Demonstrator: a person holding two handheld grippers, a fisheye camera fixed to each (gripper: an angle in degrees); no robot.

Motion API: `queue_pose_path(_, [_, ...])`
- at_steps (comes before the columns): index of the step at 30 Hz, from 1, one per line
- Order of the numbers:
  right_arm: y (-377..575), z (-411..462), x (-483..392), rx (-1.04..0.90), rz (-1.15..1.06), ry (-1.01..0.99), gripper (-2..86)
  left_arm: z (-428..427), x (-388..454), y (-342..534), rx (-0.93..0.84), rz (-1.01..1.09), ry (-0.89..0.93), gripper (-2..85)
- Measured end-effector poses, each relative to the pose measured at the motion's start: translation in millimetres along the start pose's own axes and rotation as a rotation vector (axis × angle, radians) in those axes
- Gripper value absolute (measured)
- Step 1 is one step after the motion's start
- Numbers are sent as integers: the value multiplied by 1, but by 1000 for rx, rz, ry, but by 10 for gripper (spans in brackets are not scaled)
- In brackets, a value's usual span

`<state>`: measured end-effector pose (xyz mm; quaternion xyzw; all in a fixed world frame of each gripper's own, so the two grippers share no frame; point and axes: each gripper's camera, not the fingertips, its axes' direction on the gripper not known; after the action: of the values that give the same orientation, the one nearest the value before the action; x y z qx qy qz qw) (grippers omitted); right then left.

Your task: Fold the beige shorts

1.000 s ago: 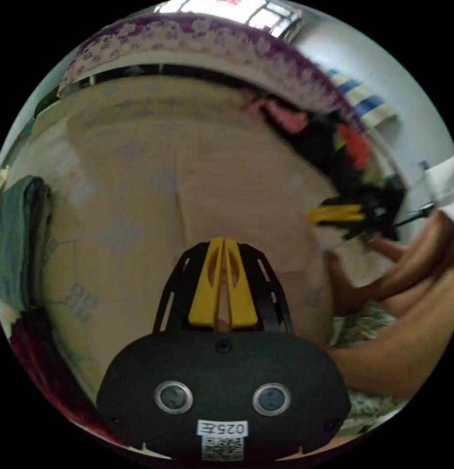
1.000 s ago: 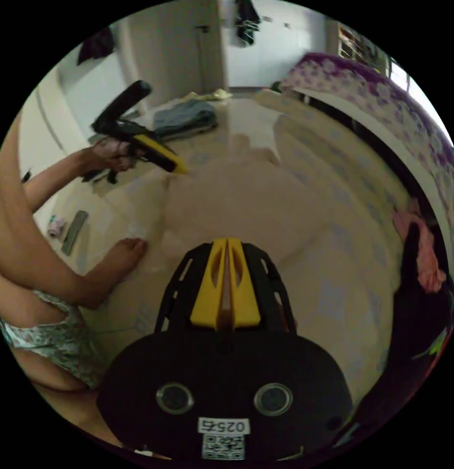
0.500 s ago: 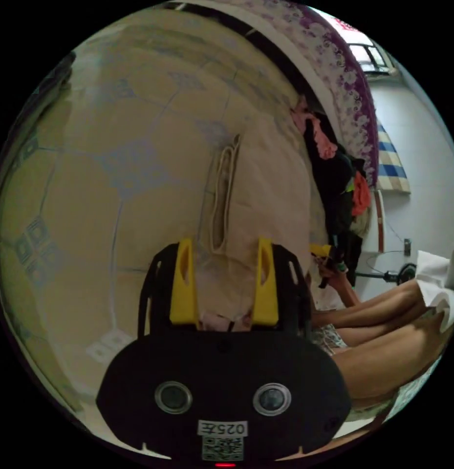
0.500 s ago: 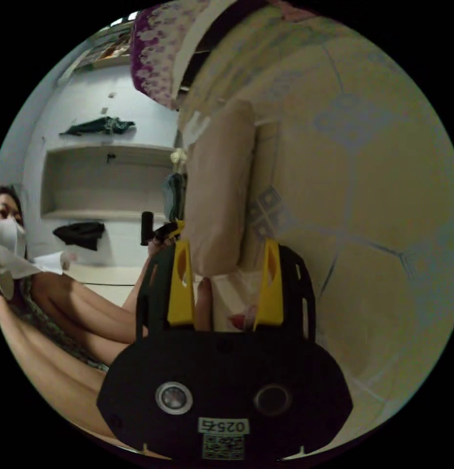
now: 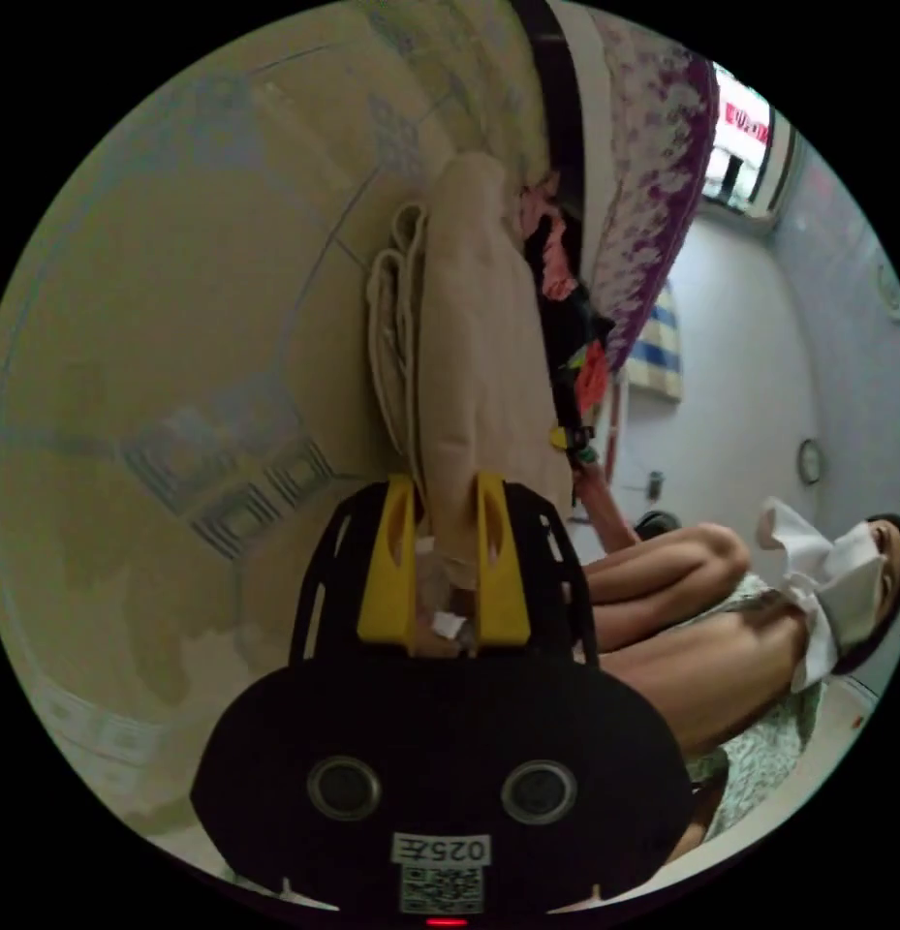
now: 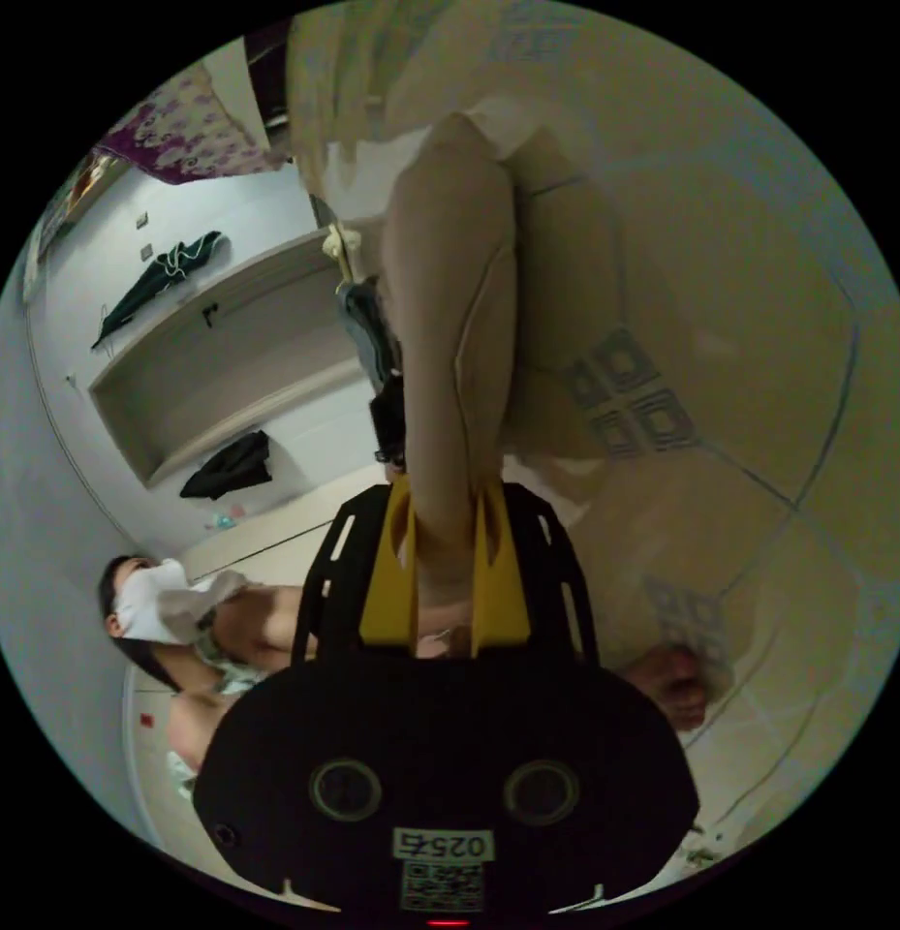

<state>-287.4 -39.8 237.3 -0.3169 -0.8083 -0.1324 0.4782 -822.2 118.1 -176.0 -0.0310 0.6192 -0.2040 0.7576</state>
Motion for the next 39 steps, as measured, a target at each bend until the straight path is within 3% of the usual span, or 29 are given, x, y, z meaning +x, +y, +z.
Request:
queue_pose_path(2, [-42, 9, -64, -106, -19, -35, 77, -22, -3, 39, 198, -24, 267, 65])
queue_pose_path(4, [-85, 36, -133, -209, -97, 31, 77, -46, 7, 62, 340, -8, 372, 55])
queue_pose_path(6, [-129, 82, -208, -354, -218, 150, 77, -81, 25, 82, 475, 34, 363, 46])
queue_pose_path(9, [-187, 174, -319, -539, -420, 207, 78, -158, 61, 121, 769, 132, 272, 43])
queue_pose_path(13, [-259, 297, -435, -718, -703, 254, 82, -247, 128, 164, 1125, 232, -152, 45])
queue_pose_path(15, [-300, 345, -456, -766, -758, 315, 84, -264, 130, 165, 1234, 157, -242, 46])
queue_pose_path(19, [-382, 439, -432, -728, -802, 596, 91, -275, 58, 119, 1209, -93, -397, 47])
queue_pose_path(22, [-414, 480, -369, -535, -644, 932, 100, -260, -41, 72, 1044, -360, -319, 46])
queue_pose_path(23, [-409, 484, -363, -462, -710, 985, 101, -254, -56, 79, 1102, -312, -193, 44])
queue_pose_path(25, [-406, 476, -368, -438, -758, 904, 96, -247, -52, 86, 1131, -219, -174, 39])
queue_pose_path(30, [-360, 467, -418, -395, -1048, 857, 84, -217, -21, 84, 1156, -165, -404, 36])
queue_pose_path(32, [-366, 455, -426, -372, -975, 805, 85, -199, -13, 77, 1192, -143, -482, 36])
queue_pose_path(36, [-372, 445, -420, -338, -877, 880, 105, -176, -52, 46, 1119, -262, -332, 39])
queue_pose_path(39, [-351, 434, -441, -325, -900, 787, 114, -145, -58, 53, 1165, -220, -378, 46])
